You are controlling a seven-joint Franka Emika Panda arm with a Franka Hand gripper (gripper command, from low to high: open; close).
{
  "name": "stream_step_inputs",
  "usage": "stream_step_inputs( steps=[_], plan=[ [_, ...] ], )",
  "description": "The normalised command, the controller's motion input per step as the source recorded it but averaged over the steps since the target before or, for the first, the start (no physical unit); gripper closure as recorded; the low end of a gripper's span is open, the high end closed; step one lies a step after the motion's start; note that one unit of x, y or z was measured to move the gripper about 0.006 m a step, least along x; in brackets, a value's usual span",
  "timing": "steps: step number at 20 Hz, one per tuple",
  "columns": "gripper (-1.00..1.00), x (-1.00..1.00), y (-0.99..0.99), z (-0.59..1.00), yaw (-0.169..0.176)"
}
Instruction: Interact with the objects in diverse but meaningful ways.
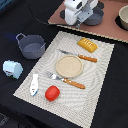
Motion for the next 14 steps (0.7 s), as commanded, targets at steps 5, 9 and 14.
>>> stream_step_inputs(
  steps=[5, 9, 14],
  plan=[
    [1.00, 0.26, 0.26, 0.00, 0.023],
    [1.00, 0.22, 0.28, 0.03, 0.019],
    [1.00, -0.07, 0.60, 0.47, 0.055]
  ],
)
